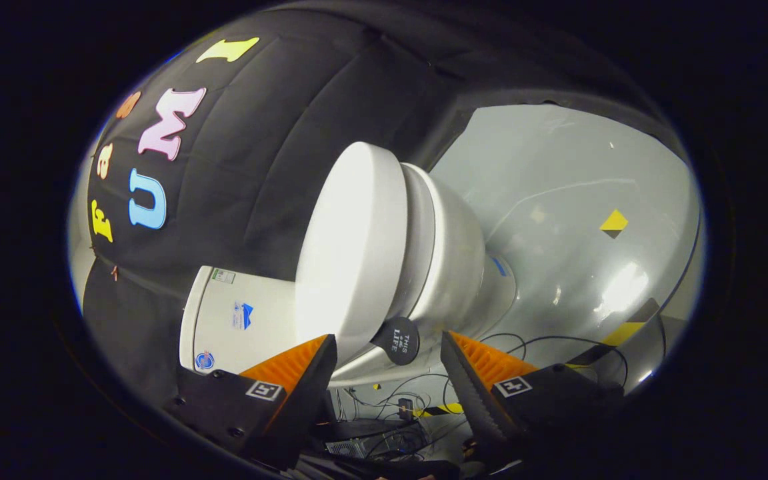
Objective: Open the toilet lid.
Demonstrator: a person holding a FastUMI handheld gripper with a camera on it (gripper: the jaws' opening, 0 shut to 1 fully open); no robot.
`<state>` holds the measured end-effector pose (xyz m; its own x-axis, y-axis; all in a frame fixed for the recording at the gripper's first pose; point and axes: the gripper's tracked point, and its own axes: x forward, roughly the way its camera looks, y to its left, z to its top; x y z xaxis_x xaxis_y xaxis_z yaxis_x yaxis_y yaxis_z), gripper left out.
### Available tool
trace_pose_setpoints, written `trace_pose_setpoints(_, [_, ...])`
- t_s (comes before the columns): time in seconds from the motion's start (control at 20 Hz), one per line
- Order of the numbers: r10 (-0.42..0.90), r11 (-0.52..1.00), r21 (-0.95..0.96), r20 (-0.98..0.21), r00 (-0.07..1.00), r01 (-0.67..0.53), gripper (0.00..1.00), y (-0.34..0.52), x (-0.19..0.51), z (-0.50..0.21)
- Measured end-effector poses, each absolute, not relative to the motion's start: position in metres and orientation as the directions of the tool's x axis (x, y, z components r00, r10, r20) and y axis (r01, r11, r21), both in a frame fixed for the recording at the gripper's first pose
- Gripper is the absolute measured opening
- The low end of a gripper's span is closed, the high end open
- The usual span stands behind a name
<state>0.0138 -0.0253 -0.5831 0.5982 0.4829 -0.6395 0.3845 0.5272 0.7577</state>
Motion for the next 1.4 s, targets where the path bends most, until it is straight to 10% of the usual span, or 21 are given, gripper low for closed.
trace_pose_setpoints(0.3, [0.52,0.496,0.767,-0.638,0.569,0.407,0.92,-0.023,0.022,-0.595])
trace_pose_setpoints(0.4, [0.528,0.482,0.768,-0.638,0.56,0.422,0.65,-0.019,0.025,-0.598])
trace_pose_setpoints(0.5, [0.538,0.478,0.764,-0.644,0.543,0.433,0.65,-0.011,0.021,-0.604])
trace_pose_setpoints(0.65, [0.53,0.479,0.746,-0.666,0.525,0.463,0.24,-0.023,0.023,-0.606])
trace_pose_setpoints(0.8, [0.542,0.481,0.759,-0.651,0.531,0.439,0.13,-0.018,0.026,-0.603])
trace_pose_setpoints(1.4, [0.404,0.665,0.619,-0.769,0.495,0.418,0.1,-0.014,0.031,-0.546])
